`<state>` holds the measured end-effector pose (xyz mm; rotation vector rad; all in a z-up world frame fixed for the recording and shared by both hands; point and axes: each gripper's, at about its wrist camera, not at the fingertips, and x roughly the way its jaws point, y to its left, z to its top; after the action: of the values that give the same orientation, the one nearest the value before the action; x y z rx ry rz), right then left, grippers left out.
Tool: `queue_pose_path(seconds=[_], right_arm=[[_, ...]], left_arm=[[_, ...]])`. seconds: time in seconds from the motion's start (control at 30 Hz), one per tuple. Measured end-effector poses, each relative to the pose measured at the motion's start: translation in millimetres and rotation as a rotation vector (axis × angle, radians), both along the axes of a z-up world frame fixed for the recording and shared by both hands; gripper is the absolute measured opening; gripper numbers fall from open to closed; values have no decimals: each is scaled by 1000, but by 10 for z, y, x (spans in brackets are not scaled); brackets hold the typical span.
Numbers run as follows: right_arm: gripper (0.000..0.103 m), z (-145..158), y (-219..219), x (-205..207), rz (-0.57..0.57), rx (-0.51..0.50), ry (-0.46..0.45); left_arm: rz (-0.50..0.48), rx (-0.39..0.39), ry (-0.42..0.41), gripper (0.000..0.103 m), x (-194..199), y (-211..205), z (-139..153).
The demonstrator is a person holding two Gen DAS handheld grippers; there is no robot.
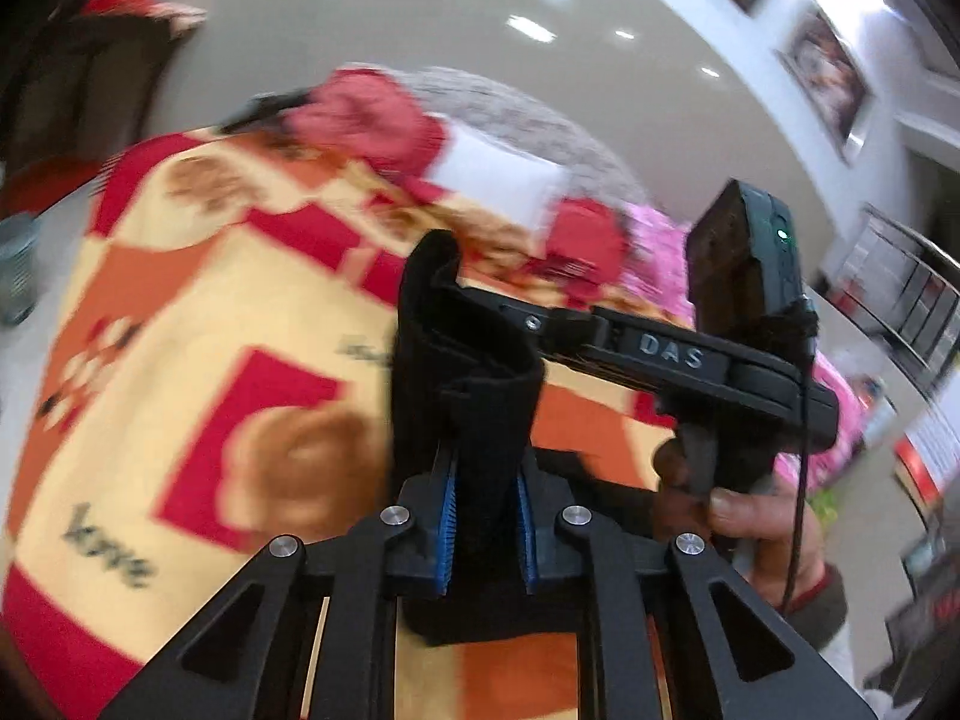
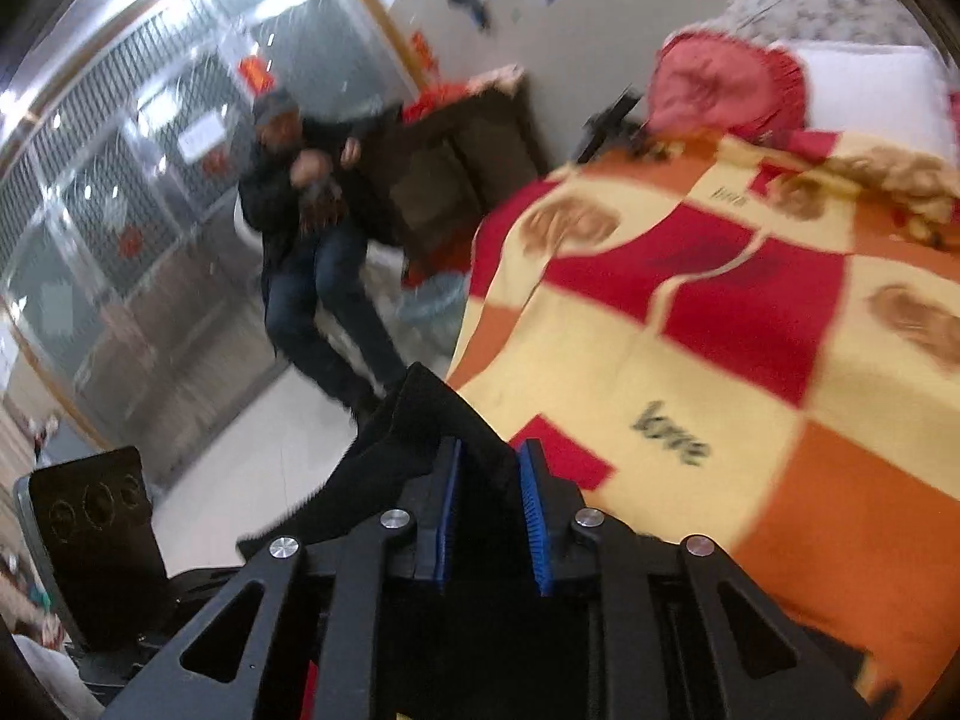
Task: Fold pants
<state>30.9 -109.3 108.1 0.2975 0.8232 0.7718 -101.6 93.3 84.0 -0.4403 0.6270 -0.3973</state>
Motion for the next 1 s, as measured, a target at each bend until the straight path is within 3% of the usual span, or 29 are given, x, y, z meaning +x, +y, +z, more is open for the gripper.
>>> queue_pose_path(seconds=[0.03, 0.13, 0.23, 0.3, 0.37, 0.47, 0.63, 0.7, 0.73, 0.77, 0.83, 1.0], right_arm=[[5, 53, -132, -54, -21, 8, -8], [5, 109, -611, -281, -122, -13, -10], [12, 4, -1071, -480, -244, -23, 25], [30, -119, -1355, -607, -305, 16, 79], [66, -246, -1622, -726, -363, 90, 119], [74, -438, -1793, -814, -379, 217, 147], [79, -622, -1486, -649, -338, 176, 197], [78, -650, -1313, -599, -299, 179, 196], [70, -652, -1229, -594, -281, 176, 184], [42, -640, -1138, -565, -261, 165, 174], [15, -633, -1025, -563, -245, 127, 174], [14, -293, -1152, -803, -270, 64, 70]], left_arm=[[-49, 12, -2, 14, 17, -178, 15], [-132, 40, 6, 14, 73, -509, -58], [-190, 53, 75, 14, 211, -800, -279], [-205, 62, 110, 14, 287, -872, -386], [-210, 86, 137, 14, 329, -940, -470], [-207, 101, 132, 14, 322, -956, -460], [-205, 118, 121, 14, 236, -1003, -391], [-203, 122, 119, 14, 114, -964, -372], [-203, 123, 118, 14, 77, -952, -367], [-202, 129, 115, 14, 40, -956, -341], [-193, 139, 106, 14, -15, -935, -294], [-264, 95, 55, 14, -138, -1083, -7]])
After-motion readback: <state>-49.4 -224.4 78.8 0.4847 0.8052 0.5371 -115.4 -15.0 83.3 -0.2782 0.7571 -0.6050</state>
